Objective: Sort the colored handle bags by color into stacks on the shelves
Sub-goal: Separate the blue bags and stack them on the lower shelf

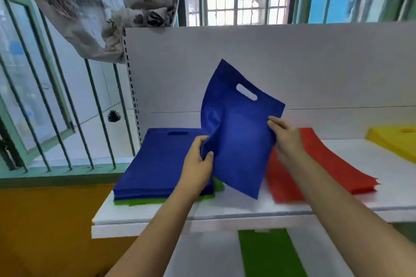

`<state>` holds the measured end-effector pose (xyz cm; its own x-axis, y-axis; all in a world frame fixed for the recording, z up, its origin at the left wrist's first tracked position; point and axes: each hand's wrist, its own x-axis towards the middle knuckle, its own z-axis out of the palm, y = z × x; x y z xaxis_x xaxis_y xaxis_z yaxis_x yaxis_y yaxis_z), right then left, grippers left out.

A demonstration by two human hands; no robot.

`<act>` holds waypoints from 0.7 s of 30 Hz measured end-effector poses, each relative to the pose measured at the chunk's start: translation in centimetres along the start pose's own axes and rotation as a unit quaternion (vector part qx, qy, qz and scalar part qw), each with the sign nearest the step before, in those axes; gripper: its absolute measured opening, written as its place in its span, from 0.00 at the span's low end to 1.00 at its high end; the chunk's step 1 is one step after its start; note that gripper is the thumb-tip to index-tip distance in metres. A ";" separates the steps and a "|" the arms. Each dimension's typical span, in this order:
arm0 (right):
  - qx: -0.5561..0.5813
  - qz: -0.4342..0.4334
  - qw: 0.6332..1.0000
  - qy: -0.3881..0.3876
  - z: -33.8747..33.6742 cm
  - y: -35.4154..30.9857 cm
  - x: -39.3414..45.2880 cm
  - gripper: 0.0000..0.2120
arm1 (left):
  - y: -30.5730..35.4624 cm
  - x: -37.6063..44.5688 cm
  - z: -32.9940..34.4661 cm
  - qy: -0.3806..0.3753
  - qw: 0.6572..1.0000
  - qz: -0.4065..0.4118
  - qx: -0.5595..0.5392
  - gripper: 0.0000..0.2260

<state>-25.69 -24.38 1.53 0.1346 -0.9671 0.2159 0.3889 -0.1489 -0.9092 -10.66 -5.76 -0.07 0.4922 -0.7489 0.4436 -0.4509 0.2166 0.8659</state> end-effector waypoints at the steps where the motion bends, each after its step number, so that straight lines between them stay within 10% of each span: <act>1: -0.020 -0.020 0.999 0.029 -2.7 -1.3 -0.4 0.12 | 0.3 -0.3 1.8 -0.024 1.000 0.007 -0.006 0.15; 13: -0.202 -0.068 0.878 0.429 -39.1 -9.2 -16.2 0.14 | 5.9 -15.3 29.9 -0.326 0.937 0.121 -0.032 0.22; 21: -0.272 0.054 0.820 0.501 -55.9 -6.9 -22.2 0.15 | 3.1 -23.2 44.5 -0.467 0.882 0.040 0.050 0.16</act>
<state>-82.33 -13.46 -16.95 -0.7804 -0.6246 -0.0293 -0.0761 0.1414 -0.9870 -56.61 -15.59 -18.01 -0.3514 -0.9330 0.0776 -0.5423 0.2704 0.7955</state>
